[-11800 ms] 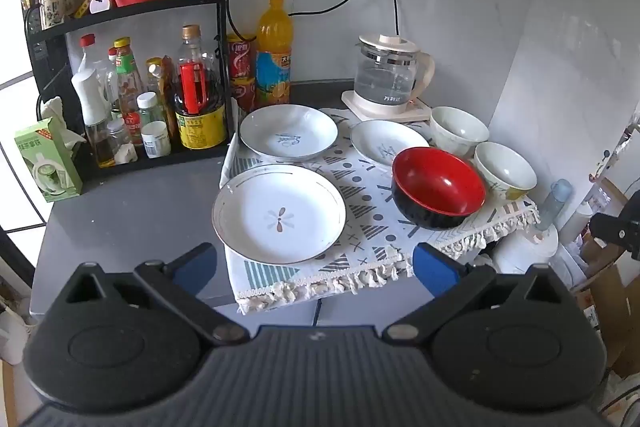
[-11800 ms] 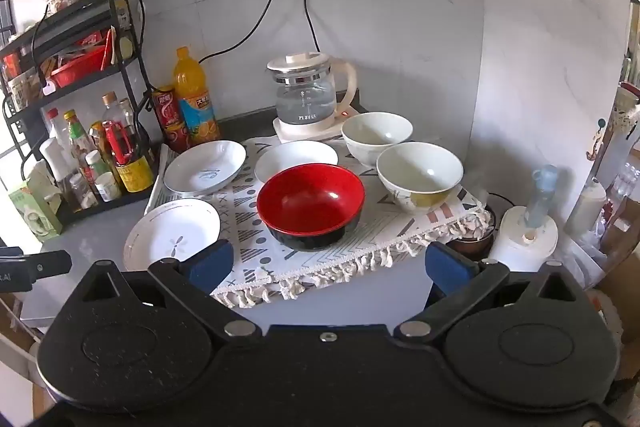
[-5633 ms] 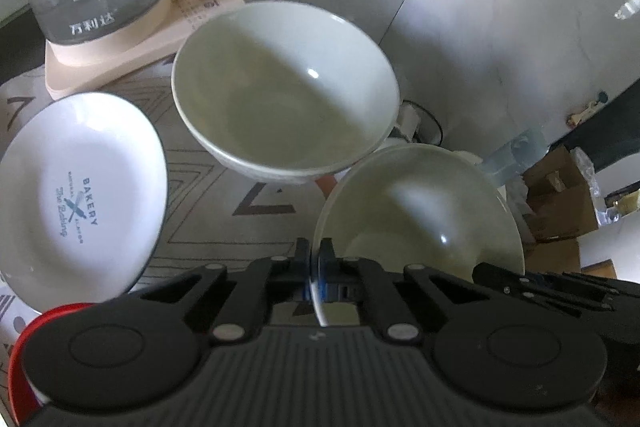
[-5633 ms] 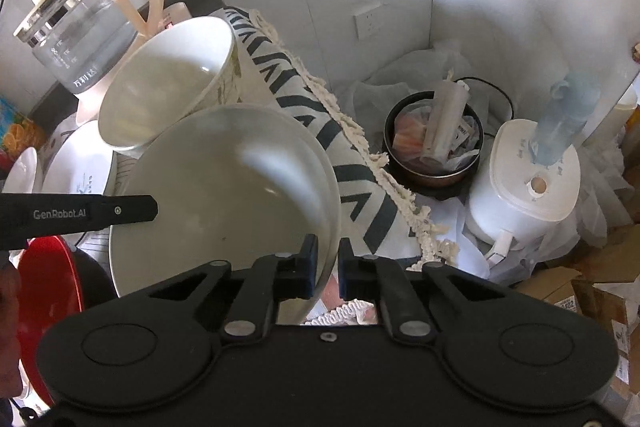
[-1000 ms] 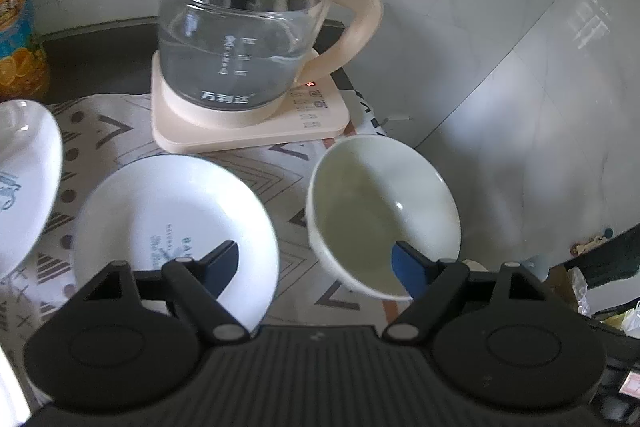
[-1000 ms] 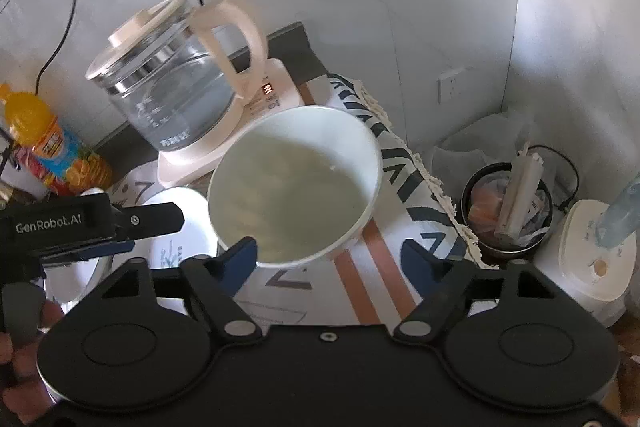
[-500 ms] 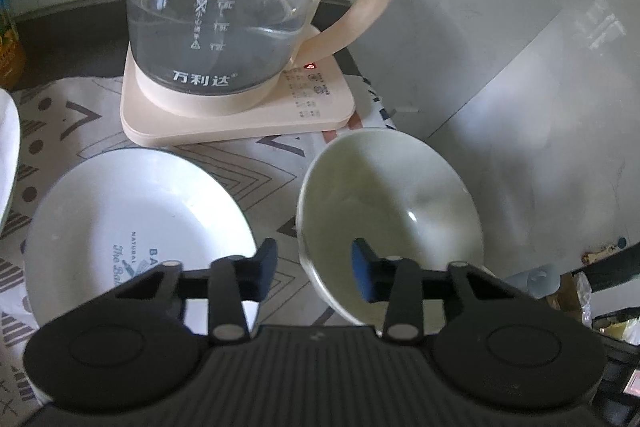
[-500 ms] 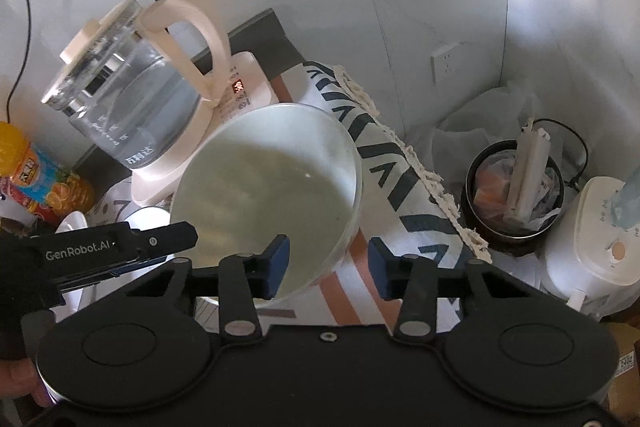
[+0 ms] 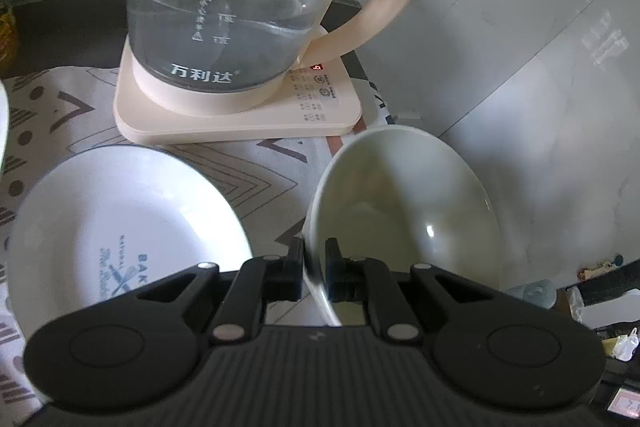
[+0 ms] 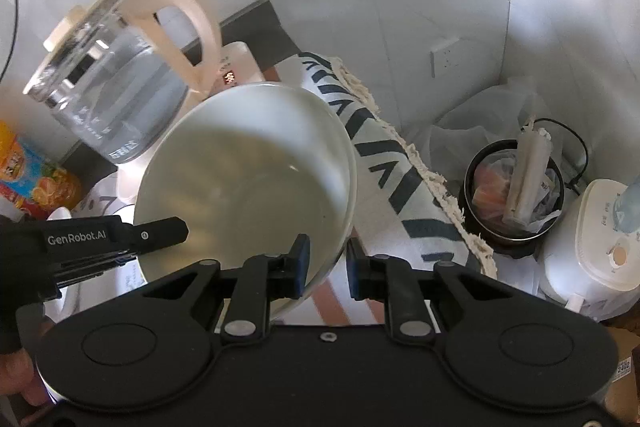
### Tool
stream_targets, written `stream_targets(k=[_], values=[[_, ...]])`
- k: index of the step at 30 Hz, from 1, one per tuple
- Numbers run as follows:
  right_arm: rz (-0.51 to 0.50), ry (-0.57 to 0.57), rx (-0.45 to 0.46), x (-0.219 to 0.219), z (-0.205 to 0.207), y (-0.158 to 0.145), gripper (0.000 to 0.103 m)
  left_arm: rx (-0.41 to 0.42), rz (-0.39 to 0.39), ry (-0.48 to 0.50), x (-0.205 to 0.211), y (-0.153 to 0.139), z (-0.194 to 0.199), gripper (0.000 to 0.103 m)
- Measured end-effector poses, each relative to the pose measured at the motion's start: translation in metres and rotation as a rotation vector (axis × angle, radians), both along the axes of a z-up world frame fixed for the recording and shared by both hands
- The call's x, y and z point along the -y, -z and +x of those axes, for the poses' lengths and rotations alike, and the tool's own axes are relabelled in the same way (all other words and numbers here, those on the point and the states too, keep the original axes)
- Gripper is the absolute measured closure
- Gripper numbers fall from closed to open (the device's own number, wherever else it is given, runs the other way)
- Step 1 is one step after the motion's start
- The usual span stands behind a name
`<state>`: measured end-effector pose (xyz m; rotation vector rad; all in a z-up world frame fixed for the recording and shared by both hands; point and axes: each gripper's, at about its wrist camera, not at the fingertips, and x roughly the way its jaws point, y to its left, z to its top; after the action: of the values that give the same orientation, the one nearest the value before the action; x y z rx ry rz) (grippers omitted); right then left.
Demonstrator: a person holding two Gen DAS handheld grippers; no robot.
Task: Organize plates and bowls
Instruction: 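Carry the smaller white bowl with both grippers and lower it onto the stacked bowls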
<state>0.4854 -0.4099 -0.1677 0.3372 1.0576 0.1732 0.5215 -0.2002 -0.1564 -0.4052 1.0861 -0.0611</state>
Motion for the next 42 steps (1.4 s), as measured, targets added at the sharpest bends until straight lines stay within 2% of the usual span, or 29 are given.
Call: stream_targets(k=[19, 31, 42], values=[[-0.019, 0.007, 0.089, -0.027, -0.063, -0.060, 0.084, 0.071, -0.005, 0.046, -0.029, -0.066, -0.062, 0.094], [-0.028, 0.044, 0.125, -0.046, -0.111, -0.081, 0.084, 0.093, -0.022, 0.087, -0.049, -0.084, -0.102, 0.094], [-0.033, 0.061, 0.131, -0.063, -0.151, -0.087, 0.084, 0.108, -0.011, 0.137, -0.063, -0.092, -0.138, 0.094]])
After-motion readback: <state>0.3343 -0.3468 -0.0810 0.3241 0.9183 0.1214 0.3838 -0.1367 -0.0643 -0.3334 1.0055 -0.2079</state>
